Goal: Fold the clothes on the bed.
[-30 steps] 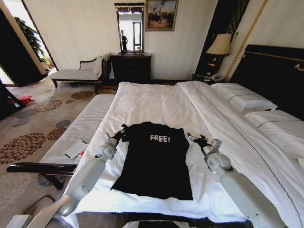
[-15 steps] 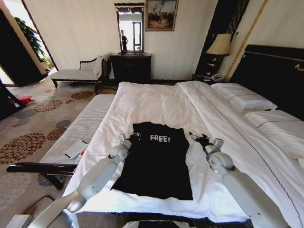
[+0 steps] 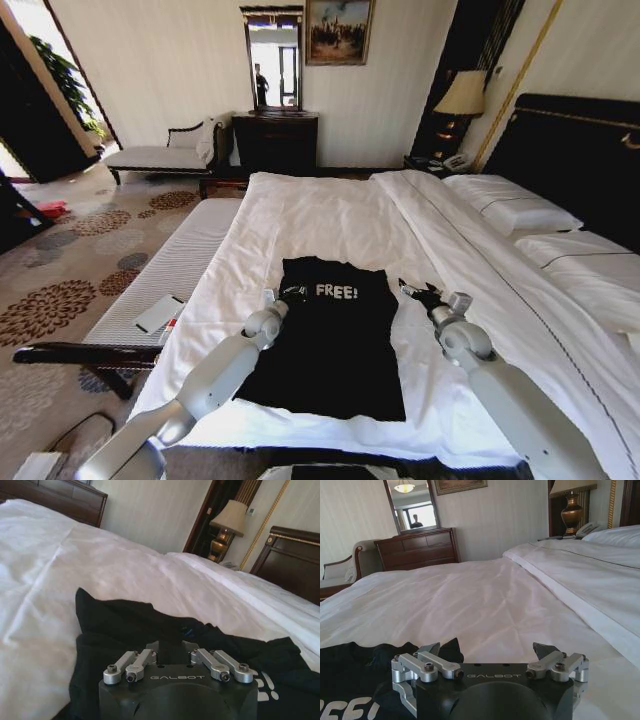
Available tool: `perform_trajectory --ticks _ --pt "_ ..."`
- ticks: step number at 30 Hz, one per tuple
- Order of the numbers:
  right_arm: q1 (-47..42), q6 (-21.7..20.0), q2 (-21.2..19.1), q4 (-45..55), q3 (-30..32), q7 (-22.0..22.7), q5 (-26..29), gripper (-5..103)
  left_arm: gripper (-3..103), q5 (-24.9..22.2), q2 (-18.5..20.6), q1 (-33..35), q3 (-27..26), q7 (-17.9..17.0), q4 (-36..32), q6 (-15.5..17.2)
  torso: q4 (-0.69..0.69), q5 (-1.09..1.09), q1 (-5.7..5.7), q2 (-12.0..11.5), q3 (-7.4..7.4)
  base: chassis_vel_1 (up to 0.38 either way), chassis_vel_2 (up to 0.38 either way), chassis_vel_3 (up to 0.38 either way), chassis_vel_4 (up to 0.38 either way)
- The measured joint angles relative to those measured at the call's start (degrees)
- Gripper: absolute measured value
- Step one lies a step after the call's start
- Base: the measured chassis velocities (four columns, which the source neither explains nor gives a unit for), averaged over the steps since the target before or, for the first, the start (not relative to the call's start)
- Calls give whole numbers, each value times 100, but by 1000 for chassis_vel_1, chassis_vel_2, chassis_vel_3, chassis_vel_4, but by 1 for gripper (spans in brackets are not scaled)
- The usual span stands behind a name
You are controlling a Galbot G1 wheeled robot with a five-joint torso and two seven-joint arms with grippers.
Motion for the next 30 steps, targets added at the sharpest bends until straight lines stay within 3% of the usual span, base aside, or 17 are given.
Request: perform_trajectory --ticks 2,5,8,9,11,16,18,21,30 --pt "12 0 2 -6 -12 -2 0 100 29 -2 41 37 -32 -16 -70 9 0 0 0 0 0 0 0 0 0" --pt "98 -1 -3 -47 -66 -19 13 100 45 -33 241 194 -87 -56 -396 39 -1 0 0 0 0 0 0 0 0" --pt "174 -7 -30 -82 -106 -66 40 100 50 -57 346 289 -160 -58 -547 53 -1 -1 0 0 0 0 0 0 0" --pt "267 -39 -59 -134 -154 -96 134 100 62 -88 401 340 -265 -61 -609 61 0 -1 0 0 0 0 0 0 0" --pt "338 -75 -79 -174 -191 -108 229 100 62 -107 428 357 -346 -73 -611 66 -1 -1 0 0 0 0 0 0 0" --pt "1009 -422 -200 -671 -568 -290 945 100 88 -327 511 183 -654 -113 -354 88 0 -1 0 0 1 0 0 0 0" --pt "1106 -464 -215 -759 -631 -322 1036 100 88 -349 512 137 -666 -114 -301 92 1 -1 0 0 0 0 0 0 0" --pt "1659 -595 -268 -1215 -1038 -564 1287 100 99 -456 465 -140 -687 -83 144 105 -2 0 0 0 1 0 0 0 0" --pt "2417 -620 -104 -1906 -1580 -677 1436 100 100 -502 198 -747 -468 256 1230 116 0 1 1 0 1 0 0 0 0"
